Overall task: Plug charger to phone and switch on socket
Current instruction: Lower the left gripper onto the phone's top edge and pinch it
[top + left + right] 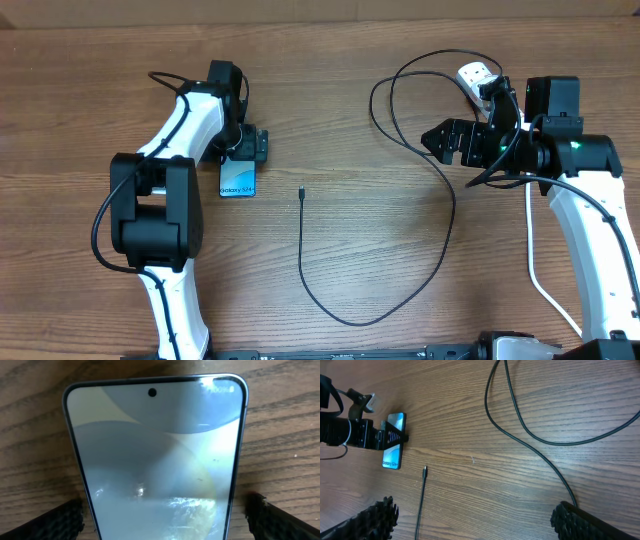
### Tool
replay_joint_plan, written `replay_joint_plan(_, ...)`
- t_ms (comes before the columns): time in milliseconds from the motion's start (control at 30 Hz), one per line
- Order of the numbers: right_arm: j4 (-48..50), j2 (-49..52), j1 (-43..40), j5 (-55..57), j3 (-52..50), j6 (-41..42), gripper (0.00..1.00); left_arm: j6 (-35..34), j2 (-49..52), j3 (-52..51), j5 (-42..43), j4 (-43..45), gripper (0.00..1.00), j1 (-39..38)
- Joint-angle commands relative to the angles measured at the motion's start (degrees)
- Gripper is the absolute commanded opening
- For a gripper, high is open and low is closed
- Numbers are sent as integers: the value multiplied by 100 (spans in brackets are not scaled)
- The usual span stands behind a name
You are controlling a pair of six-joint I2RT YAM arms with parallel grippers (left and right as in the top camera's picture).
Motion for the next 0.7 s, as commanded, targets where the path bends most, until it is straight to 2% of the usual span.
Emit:
replay_joint_plan(0, 15, -2, 26, 57, 175, -26, 100, -70, 125, -330, 31, 105, 98, 15)
replay_joint_plan(133, 13, -2, 26, 57, 175, -24, 100, -111, 125, -354, 437, 227, 91, 9)
replay_joint_plan(333, 7, -2, 26, 55, 175, -24, 100, -177, 125, -354, 455, 289, 83, 0)
replay_joint_plan(467, 13, -2, 26, 57, 175, -24, 100, -227, 125, -354, 455, 304, 72, 0)
replay_joint_plan(667, 42, -2, 26, 57, 175, -24, 100, -247, 122, -348, 457, 297, 71, 0)
